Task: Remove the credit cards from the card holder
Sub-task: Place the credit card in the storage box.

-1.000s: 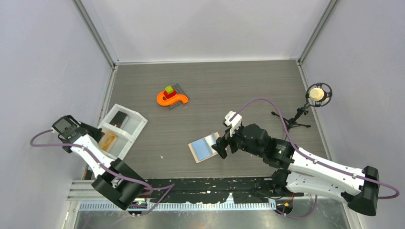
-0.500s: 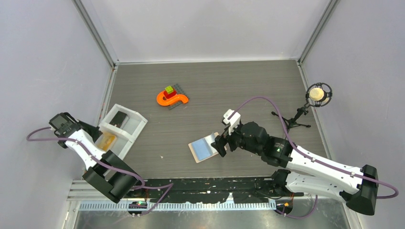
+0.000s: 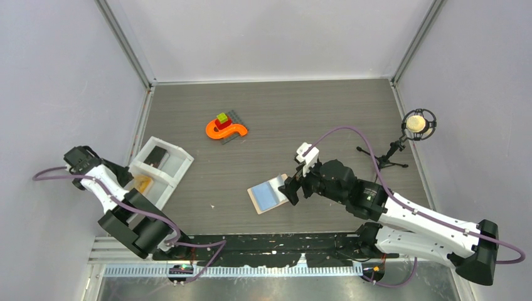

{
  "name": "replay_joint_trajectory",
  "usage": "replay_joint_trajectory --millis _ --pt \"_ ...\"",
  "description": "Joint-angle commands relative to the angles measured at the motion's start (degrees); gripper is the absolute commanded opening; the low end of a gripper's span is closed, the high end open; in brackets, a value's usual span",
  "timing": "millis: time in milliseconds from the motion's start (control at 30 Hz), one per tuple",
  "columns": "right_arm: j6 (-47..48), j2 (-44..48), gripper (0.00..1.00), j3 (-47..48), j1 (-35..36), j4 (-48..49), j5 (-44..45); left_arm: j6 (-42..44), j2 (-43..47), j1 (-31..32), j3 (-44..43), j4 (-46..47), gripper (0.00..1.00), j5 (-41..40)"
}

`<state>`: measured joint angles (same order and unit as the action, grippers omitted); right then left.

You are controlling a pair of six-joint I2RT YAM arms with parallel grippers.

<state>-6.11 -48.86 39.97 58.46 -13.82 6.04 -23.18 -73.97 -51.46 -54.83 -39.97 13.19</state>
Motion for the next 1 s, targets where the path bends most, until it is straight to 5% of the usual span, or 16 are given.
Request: replay_joint_trajectory --millis 0,467,967 --pt "0.7 2.0 0.98 2.2 -0.3 1.5 -0.2 1.7 -0.2 0.2 -2.5 -1.2 0.06 -2.5" --pt "0.5 2.8 0.98 1.7 -0.4 0.9 0.3 -0.5 1.5 1.3 -4.4 -3.4 0.30 -7.5" --pt "-3.8 0.7 0.95 3.8 -0.7 -2.0 7.3 1.2 17.0 12.6 -1.3 -2.9 0.39 5.5"
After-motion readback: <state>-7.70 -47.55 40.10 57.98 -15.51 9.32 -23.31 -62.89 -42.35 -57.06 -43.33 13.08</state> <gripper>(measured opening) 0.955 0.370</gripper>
